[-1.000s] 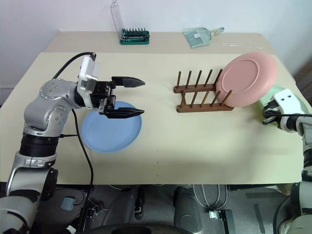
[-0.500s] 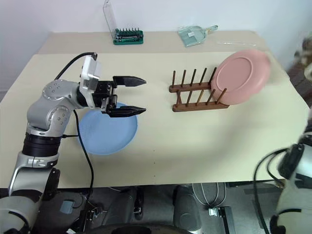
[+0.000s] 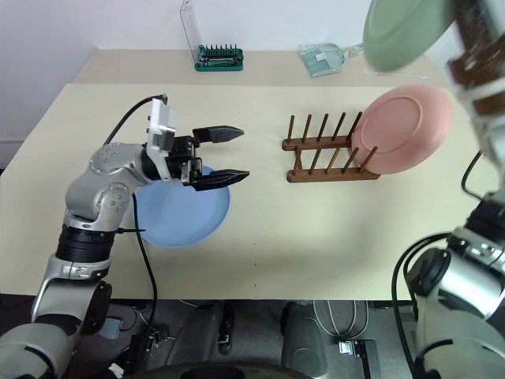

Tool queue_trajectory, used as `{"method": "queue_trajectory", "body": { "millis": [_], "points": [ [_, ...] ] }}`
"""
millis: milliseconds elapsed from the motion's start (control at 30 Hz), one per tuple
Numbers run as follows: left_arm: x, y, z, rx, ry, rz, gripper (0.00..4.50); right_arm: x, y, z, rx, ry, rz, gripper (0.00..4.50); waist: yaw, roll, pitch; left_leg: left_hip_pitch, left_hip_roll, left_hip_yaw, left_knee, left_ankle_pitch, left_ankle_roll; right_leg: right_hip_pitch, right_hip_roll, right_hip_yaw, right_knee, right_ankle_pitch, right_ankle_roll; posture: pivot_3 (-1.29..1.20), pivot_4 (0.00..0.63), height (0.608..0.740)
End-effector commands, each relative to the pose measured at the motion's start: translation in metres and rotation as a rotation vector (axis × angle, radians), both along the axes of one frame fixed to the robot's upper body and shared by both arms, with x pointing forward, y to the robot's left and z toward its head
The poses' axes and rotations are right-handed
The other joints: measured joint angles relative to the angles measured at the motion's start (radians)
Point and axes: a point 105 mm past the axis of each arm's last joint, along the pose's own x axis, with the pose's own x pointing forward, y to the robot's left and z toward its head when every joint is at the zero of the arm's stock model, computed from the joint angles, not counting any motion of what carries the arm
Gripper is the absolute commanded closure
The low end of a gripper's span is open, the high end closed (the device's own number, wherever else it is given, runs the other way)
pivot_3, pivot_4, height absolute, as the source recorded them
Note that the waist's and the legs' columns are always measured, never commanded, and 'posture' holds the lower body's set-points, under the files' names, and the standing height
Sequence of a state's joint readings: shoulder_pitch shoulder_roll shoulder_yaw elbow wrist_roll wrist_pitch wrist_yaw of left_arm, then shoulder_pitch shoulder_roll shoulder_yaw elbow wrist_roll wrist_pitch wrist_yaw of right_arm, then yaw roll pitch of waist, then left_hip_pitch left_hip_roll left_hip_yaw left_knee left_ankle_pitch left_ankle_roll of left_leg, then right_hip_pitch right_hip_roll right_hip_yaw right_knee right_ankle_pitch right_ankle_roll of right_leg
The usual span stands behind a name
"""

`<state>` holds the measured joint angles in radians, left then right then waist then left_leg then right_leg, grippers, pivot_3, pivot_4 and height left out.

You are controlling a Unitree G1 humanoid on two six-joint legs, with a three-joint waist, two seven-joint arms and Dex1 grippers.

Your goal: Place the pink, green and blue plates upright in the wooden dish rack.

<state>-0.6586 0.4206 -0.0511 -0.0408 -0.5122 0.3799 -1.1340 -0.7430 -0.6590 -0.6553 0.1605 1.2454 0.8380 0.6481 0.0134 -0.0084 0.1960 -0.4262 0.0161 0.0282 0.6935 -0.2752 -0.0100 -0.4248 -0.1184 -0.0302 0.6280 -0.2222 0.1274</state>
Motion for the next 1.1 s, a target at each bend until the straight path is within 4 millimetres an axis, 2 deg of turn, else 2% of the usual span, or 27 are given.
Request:
{"method": "queue_trajectory", "body": {
  "millis": [33,200,333,833,1100],
  "points": [
    [-0.006,-0.005,0.006,-0.017,-0.054,-0.004,0.00,-0.012,0.006,-0.002,-0.025,-0.046,0.023,4.47,-0.002,0.000,0.000,0.000,0.000,0.000,0.000,0.000,0.000,0.000,0.000,0.000,0.000,0.000,0.000,0.00,0.150,0.724],
    [-0.006,-0.005,0.005,-0.012,-0.059,-0.002,0.00,-0.009,-0.005,-0.021,0.010,-0.002,-0.006,4.47,-0.003,0.000,0.000,0.000,0.000,0.000,0.000,0.000,0.000,0.000,0.000,0.000,0.000,0.000,0.000,0.00,0.150,0.724],
    [-0.006,-0.005,0.005,-0.006,-0.055,-0.008,0.00,-0.010,0.000,-0.035,-0.005,0.041,0.038,4.47,-0.001,0.000,0.000,0.000,0.000,0.000,0.000,0.000,0.000,0.000,0.000,0.000,0.000,0.000,0.000,0.00,0.150,0.724],
    [-0.008,-0.007,0.006,0.002,-0.059,-0.022,0.00,-0.004,0.010,-0.056,-0.151,0.128,0.078,4.47,-0.002,0.000,0.000,0.000,0.000,0.000,0.000,0.000,0.000,0.000,0.000,0.000,0.000,0.000,0.000,0.00,0.150,0.724],
    [-0.009,-0.007,0.007,0.000,-0.061,-0.024,0.00,0.000,0.010,-0.059,-0.171,0.144,0.070,4.47,-0.002,0.000,0.000,0.000,0.000,0.000,0.000,0.000,0.000,0.000,0.000,0.000,0.000,0.000,0.000,0.00,0.150,0.724]
  ]
}}
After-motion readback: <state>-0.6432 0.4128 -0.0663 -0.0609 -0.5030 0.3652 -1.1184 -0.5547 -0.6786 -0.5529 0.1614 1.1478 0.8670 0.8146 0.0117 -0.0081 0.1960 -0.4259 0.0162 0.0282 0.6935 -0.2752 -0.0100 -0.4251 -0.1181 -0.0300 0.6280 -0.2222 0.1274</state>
